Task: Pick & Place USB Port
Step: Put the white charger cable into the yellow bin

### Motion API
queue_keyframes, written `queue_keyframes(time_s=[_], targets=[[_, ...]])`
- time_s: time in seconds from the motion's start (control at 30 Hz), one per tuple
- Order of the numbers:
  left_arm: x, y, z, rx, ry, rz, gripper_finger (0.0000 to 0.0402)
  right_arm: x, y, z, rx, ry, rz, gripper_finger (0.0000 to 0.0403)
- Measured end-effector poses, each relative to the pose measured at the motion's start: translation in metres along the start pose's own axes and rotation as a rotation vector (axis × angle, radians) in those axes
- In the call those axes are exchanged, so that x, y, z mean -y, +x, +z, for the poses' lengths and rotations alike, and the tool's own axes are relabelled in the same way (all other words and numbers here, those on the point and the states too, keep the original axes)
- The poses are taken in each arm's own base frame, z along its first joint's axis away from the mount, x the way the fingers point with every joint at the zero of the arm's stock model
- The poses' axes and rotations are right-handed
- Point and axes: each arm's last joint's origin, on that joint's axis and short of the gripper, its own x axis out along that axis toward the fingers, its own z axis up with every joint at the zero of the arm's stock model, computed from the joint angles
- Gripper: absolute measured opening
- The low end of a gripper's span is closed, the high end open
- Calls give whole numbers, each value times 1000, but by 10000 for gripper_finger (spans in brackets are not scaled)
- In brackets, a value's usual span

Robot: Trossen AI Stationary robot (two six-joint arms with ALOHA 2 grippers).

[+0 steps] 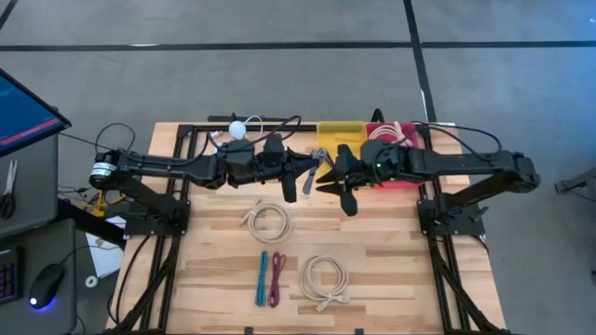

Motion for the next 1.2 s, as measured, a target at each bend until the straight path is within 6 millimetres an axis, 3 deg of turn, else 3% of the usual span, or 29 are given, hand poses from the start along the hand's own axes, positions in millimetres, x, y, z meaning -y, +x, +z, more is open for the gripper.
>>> queue_keyframes(time_s=[0.23,1.2], targets=[[0,0,0,0,-4,-1,10,1,13,2,40,49,6,93],[1,0,2,14,-11,-3,10,-13,12,13,155,60,105,93]])
